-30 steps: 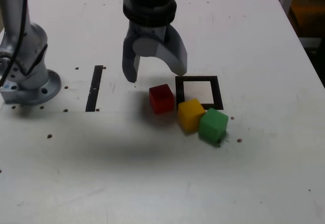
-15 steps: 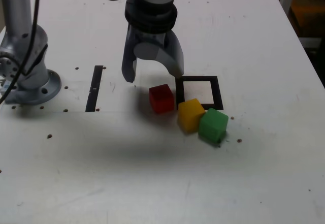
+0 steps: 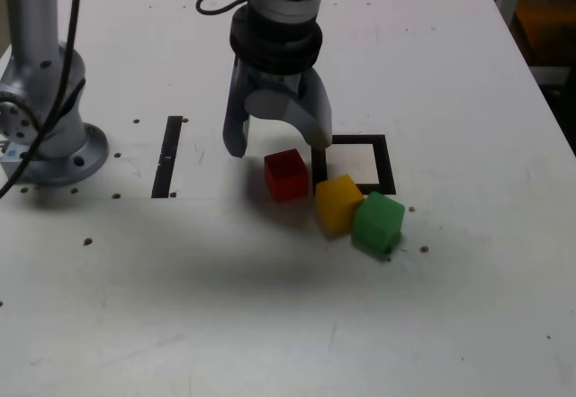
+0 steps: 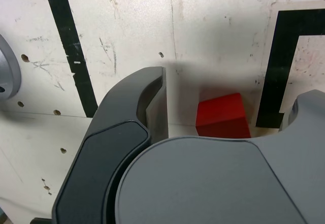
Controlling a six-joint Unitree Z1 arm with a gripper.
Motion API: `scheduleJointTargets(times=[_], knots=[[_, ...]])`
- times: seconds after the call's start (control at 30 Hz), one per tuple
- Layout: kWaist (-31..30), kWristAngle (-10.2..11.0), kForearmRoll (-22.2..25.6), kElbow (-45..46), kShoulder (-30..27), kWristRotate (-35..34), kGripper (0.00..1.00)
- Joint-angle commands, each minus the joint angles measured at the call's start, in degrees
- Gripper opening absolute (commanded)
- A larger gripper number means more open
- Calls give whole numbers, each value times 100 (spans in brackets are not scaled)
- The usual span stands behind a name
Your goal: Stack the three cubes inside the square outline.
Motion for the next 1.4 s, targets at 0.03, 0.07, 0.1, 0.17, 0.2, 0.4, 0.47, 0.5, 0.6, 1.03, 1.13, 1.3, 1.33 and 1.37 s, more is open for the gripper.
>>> scheduleJointTargets(times=[0.03,0.07,0.1,0.17,0.2,0.4,0.47,0.5,0.6,1.03,1.13,1.3,1.33,1.37], knots=[[-11,38,-12,-35,62,-5,87],[-11,45,-18,-37,74,-5,87],[-11,57,-36,-37,93,-6,87],[-11,61,-78,-24,133,-12,87],[-10,60,-100,-17,149,-14,87],[-10,2,-272,54,226,-32,86],[-9,-25,-301,85,246,-32,86],[-10,-40,-321,104,254,-32,85],[-11,-90,-399,165,268,-32,84],[-11,-147,-813,278,340,-41,74],[-11,-124,-914,302,344,-60,65],[-10,10,-1103,306,347,-111,44],[-9,37,-1139,303,347,-124,42],[-9,63,-1173,302,346,-138,40]])
